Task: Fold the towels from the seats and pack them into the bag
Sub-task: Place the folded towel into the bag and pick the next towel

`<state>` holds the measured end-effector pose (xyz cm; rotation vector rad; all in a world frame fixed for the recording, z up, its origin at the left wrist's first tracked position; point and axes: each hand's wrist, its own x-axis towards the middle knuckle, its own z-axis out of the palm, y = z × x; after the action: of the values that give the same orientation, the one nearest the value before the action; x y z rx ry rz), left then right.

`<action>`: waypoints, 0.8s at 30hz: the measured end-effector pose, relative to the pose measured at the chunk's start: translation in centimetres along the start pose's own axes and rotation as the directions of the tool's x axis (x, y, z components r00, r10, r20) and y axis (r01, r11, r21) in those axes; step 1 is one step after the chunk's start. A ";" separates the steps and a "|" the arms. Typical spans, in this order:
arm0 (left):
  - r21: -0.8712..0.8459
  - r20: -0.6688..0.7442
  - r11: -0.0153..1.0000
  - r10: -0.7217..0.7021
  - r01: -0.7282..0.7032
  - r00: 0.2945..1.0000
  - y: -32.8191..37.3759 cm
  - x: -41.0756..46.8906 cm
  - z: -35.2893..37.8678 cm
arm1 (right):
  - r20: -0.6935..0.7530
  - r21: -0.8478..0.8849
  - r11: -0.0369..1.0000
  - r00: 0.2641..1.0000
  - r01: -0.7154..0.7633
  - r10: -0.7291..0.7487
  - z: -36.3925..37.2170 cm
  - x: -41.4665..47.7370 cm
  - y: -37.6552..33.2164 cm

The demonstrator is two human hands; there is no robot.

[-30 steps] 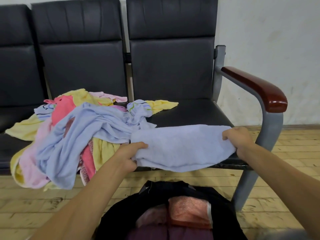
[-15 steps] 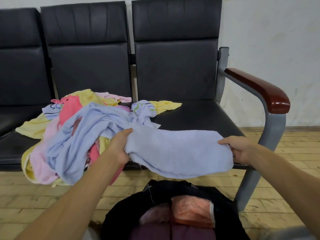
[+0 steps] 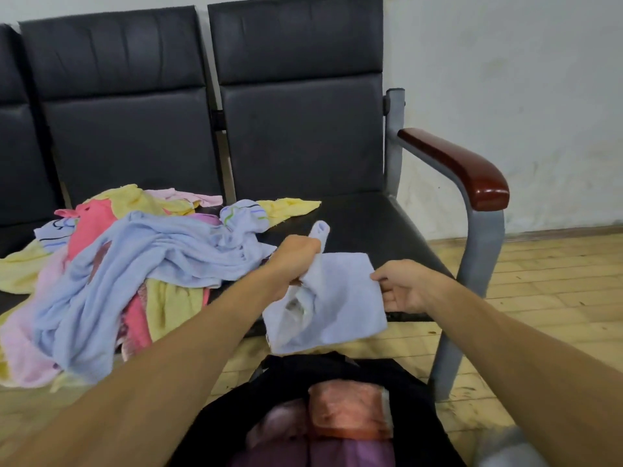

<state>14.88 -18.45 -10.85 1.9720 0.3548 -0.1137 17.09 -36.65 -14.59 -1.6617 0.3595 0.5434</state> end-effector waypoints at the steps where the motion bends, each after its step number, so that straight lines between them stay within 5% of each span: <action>1: 0.055 0.015 0.998 0.031 -0.032 0.999 -0.2 0.2 1.2 | 0.001 0.000 1.000 1.000 -0.002 0.002 -0.1 0.0 -0.1; 5: 0.167 0.155 0.969 0.159 -0.184 0.975 -1.1 0.5 4.9 | 0.014 0.015 1.000 1.000 -0.007 0.006 0.0 -0.1 -0.2; 10: 0.121 0.301 0.987 0.067 -0.107 0.951 -1.3 -0.1 5.3 | 0.017 0.006 0.999 0.999 0.037 -0.037 0.5 -0.6 -0.2; 13: 0.007 0.166 0.992 0.126 -0.129 0.978 -3.1 -0.2 2.6 | 0.049 0.046 0.997 0.997 0.057 -0.059 0.9 -0.7 -0.4; 18: 0.248 -0.094 0.934 0.289 -0.258 0.953 -8.9 -1.0 -2.5 | -0.004 -0.148 0.983 0.993 0.113 -0.115 2.2 0.1 0.0; 24: -0.068 -0.092 0.989 0.125 -0.132 0.988 -10.8 -2.1 -2.7 | -0.037 -0.590 0.756 0.926 0.284 -0.377 3.6 0.4 0.4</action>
<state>9.47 -12.31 -18.70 1.9244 0.2835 0.0680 16.72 -33.10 -15.47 -2.3102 -0.0127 0.2578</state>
